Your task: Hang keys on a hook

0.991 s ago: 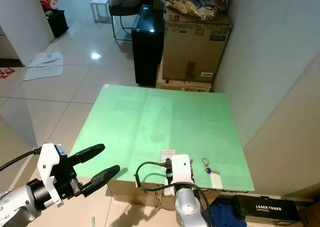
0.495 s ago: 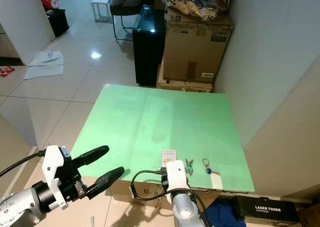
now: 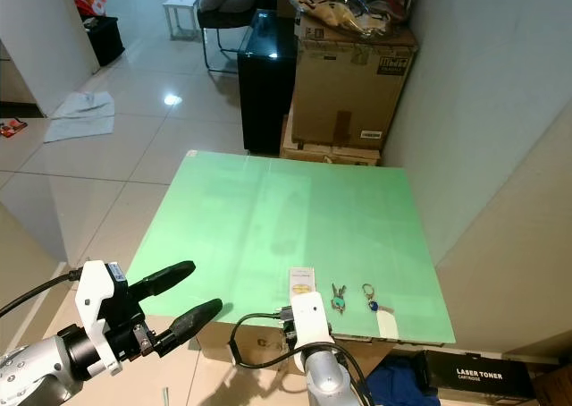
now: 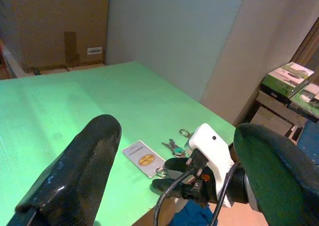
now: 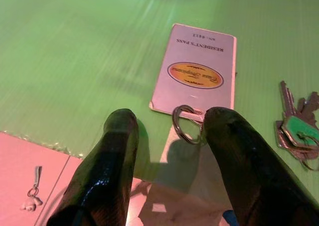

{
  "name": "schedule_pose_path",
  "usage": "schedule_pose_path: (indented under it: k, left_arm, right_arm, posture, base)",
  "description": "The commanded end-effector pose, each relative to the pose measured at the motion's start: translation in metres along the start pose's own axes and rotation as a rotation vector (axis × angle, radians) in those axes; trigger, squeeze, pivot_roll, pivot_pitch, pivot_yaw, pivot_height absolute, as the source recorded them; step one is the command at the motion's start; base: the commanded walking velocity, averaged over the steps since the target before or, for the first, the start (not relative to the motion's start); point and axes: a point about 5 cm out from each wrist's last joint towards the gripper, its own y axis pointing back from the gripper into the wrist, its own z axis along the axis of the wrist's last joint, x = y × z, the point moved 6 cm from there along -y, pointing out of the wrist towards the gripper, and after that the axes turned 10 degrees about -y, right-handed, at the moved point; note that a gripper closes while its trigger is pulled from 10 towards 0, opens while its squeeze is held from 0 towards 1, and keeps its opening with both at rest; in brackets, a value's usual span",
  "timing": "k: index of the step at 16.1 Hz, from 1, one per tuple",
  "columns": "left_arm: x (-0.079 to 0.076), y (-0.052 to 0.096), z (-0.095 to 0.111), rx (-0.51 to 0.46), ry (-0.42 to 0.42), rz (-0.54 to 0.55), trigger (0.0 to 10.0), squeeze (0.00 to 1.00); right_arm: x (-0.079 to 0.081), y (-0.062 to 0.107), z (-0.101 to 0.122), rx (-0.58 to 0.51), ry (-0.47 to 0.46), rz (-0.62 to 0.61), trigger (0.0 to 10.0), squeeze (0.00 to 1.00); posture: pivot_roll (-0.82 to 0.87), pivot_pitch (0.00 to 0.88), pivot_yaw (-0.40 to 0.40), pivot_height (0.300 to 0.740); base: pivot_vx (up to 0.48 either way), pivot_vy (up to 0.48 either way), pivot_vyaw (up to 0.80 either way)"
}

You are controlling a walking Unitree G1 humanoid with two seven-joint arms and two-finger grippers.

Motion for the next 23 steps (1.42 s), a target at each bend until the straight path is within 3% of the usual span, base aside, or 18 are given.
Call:
schedule_pose_path:
  k: [1, 11, 14, 23]
  left_arm:
    - [-0.002, -0.001, 0.001, 0.001, -0.007, -0.005, 10.0, 0.0]
    - [-0.002, -0.003, 0.0, 0.007, 0.002, -0.013, 10.0, 0.0]
    - [-0.01, -0.004, -0.003, 0.02, 0.004, -0.052, 10.0, 0.0]
    - [-0.008, -0.007, -0.003, 0.022, 0.008, -0.053, 10.0, 0.0]
  right_arm:
    - [0.031, -0.002, 0.002, -0.002, -0.034, 0.053, 10.0, 0.0]
    - [0.016, -0.01, 0.004, 0.028, -0.063, 0.004, 10.0, 0.0]
    - [0.017, -0.011, 0.002, 0.042, -0.083, 0.005, 10.0, 0.0]
    - [0.016, -0.01, -0.007, 0.075, -0.099, -0.005, 10.0, 0.0]
  posture:
    - [0.08, 0.104, 0.007, 0.732]
    - [0.08, 0.108, 0.015, 0.732]
    - [0.07, 0.108, 0.015, 0.732]
    - [0.07, 0.109, 0.02, 0.732]
  base:
    - [0.0, 0.0, 0.0]
    - [0.0, 0.0, 0.0]
    - [0.0, 0.0, 0.0]
    - [0.0, 0.0, 0.0]
